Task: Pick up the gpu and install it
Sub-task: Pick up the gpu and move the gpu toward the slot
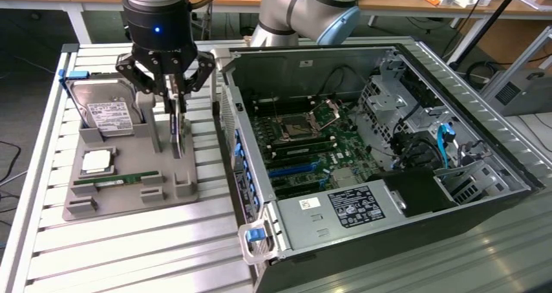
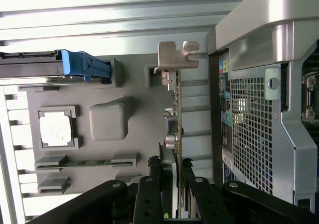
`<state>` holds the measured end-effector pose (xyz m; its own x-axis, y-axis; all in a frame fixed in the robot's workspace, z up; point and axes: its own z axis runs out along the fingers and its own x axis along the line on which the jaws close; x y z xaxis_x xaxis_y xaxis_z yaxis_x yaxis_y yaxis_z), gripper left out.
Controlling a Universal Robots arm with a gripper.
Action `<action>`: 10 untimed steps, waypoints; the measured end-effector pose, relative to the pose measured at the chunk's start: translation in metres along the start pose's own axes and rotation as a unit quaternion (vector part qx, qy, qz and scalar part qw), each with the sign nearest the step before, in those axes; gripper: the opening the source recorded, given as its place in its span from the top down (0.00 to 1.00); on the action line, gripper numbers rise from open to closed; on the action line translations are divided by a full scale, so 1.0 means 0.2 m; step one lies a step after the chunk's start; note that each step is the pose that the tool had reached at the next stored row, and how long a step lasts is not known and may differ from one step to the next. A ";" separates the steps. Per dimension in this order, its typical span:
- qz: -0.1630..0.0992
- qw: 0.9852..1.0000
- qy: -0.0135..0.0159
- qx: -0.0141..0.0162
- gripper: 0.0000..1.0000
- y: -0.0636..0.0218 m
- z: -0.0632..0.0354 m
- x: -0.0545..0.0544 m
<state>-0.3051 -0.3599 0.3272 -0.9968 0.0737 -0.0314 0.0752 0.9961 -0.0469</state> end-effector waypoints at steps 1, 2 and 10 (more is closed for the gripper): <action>0.000 1.000 0.000 0.000 0.73 0.000 -0.002 0.00; 0.000 1.000 0.000 0.000 0.73 0.000 -0.003 0.00; 0.000 1.000 0.000 0.000 0.73 -0.001 -0.017 0.00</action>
<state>-0.3051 -0.3599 0.3307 -0.9968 0.0737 -0.0313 0.0752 0.9961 -0.0471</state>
